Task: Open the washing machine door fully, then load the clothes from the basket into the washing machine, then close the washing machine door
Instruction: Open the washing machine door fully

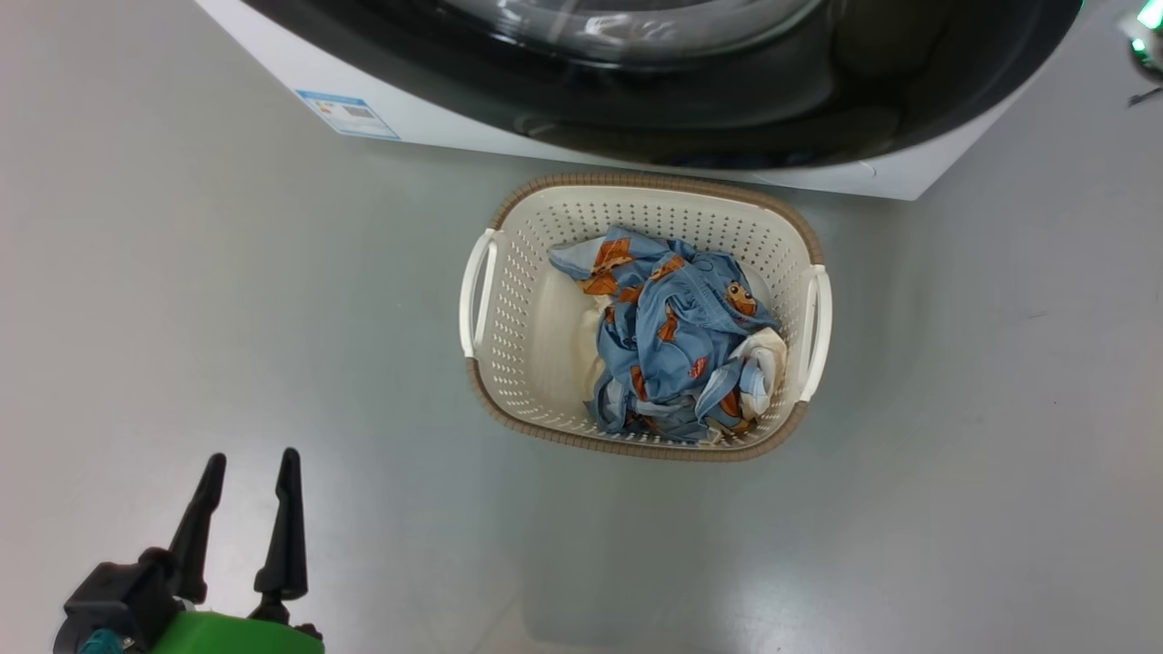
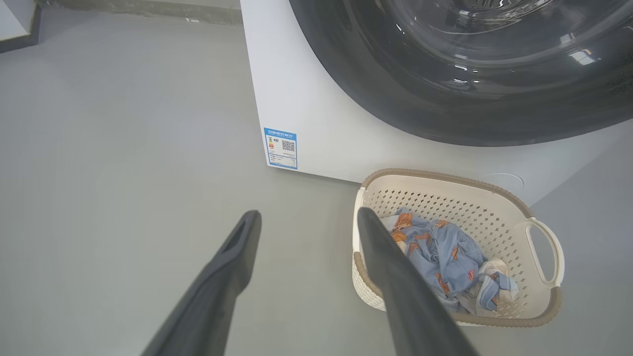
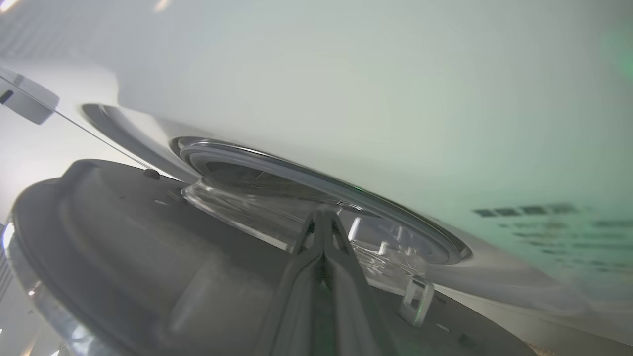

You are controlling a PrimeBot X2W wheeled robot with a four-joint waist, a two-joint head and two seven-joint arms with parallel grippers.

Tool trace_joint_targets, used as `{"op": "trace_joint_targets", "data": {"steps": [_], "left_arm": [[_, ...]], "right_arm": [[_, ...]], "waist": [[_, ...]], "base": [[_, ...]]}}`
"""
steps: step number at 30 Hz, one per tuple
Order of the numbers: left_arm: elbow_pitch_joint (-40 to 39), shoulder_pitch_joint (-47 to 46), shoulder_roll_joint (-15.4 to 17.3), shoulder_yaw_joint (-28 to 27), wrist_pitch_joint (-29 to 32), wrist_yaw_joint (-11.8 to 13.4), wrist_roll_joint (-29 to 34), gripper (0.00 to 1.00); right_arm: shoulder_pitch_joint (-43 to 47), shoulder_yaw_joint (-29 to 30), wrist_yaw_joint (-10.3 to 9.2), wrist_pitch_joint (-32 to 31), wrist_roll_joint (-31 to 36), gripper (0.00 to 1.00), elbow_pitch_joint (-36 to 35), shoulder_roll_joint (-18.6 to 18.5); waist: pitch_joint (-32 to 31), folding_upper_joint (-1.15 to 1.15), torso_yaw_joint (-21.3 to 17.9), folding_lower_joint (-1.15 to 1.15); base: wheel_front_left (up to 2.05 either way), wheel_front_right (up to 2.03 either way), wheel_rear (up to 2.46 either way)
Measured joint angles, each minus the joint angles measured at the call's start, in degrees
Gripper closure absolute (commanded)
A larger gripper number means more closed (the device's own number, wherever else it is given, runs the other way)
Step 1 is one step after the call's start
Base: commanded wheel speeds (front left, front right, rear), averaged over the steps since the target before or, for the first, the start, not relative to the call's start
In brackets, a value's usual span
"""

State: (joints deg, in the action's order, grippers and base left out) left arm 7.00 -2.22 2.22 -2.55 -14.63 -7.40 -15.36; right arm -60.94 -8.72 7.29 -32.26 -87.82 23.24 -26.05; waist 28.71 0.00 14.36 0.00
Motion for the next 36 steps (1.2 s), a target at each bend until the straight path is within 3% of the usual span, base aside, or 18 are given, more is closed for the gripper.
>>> {"op": "trace_joint_targets", "data": {"steps": [14, 27, 36], "left_arm": [[0.0, -0.1, 0.0, -0.7, 0.0, 0.0, 0.0, 0.00], [0.2, -0.3, -0.1, -1.3, 0.0, 0.0, 0.0, 0.00], [0.7, 0.0, -0.1, -1.7, 0.0, 0.0, 0.0, 0.00]], "right_arm": [[1.0, -5.3, 0.00, -3.6, -0.6, 1.00, -6.5, 2.4], [9.3, -11.0, 0.00, -6.3, -1.1, 1.00, -13.1, 4.4], [17.2, -14.9, 0.00, -7.1, -2.7, 1.00, -19.0, 7.9]], "waist": [[-0.3, 0.00, -2.2, 0.00], [-3.0, 0.00, -4.3, 0.00], [-7.5, 0.00, -5.3, 0.00]], "base": [[0.00, 0.00, 0.00], [0.00, 0.00, 0.00], [0.00, 0.00, 0.00]]}}
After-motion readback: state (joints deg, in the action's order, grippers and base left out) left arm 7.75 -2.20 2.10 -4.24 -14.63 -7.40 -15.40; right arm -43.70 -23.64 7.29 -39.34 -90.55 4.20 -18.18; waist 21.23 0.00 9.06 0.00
